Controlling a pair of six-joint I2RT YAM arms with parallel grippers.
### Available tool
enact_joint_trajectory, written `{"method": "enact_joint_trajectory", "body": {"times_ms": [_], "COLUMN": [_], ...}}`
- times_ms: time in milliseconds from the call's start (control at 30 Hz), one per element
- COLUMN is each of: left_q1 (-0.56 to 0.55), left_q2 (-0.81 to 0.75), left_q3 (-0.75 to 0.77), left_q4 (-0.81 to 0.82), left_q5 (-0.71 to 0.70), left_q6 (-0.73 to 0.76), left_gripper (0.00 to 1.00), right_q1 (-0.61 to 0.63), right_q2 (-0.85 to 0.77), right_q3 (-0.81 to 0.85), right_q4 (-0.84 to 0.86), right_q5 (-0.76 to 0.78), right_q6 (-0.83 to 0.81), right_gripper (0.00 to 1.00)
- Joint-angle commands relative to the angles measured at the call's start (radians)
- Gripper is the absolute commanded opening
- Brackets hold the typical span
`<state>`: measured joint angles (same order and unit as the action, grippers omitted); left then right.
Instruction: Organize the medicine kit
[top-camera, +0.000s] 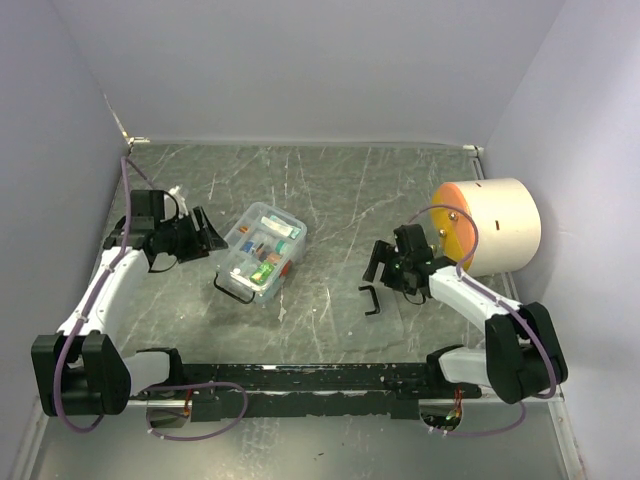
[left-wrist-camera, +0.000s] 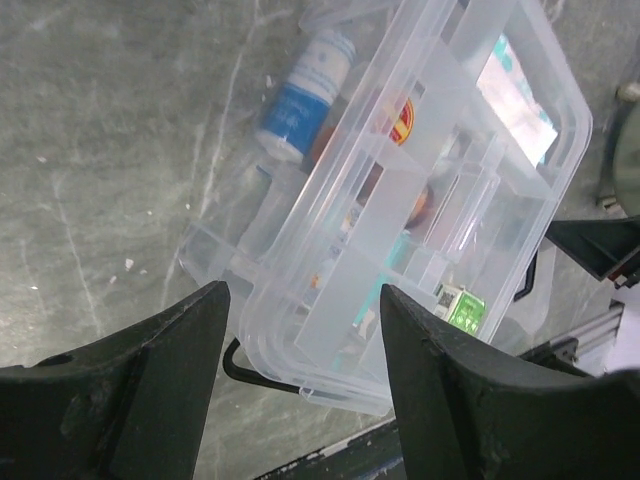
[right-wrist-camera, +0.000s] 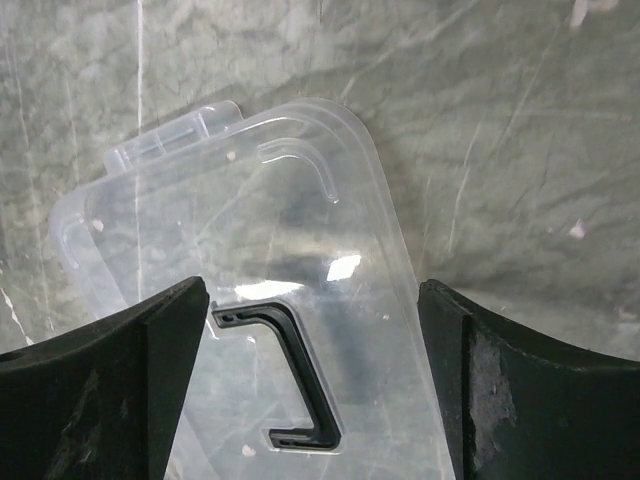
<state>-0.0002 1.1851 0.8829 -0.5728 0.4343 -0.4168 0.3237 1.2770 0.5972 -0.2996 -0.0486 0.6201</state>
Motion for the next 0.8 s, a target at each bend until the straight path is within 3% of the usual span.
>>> {"method": "enact_joint_trajectory", "body": {"times_ms": [0,167,367,767], "left_q1": [-0.005,-0.004,-0.035,-0.075], "left_q2": [0.000,-0.011,-0.004,-0.008], "left_q3": [-0.027,-0.043,-0.047,-0.070], "left_q4": [-0.023,-0.008,0.006,0.037], "left_q5": [0.087,0.105,0.094,0.110], "left_q6": [0.005,-0.012,-0.029,-0.078], "left_gripper": [0.71,0.61,0.45,0.42], "right_q1": [0.048,0.113,0.149,0.267], "right_q2": [-0.032,-0.058,-0.064,-0.005], "right_q3": [-0.027,-0.030,-0.022,0.002], "right_q4": [-0.042,-0.090,-0.154,-0.226], "right_q5": [0.049,0.102,0.145,0.182], "right_q6": [0.071,0.128,0.139,0.133], "right_gripper": [0.85,0.80,0.67,0.72]}}
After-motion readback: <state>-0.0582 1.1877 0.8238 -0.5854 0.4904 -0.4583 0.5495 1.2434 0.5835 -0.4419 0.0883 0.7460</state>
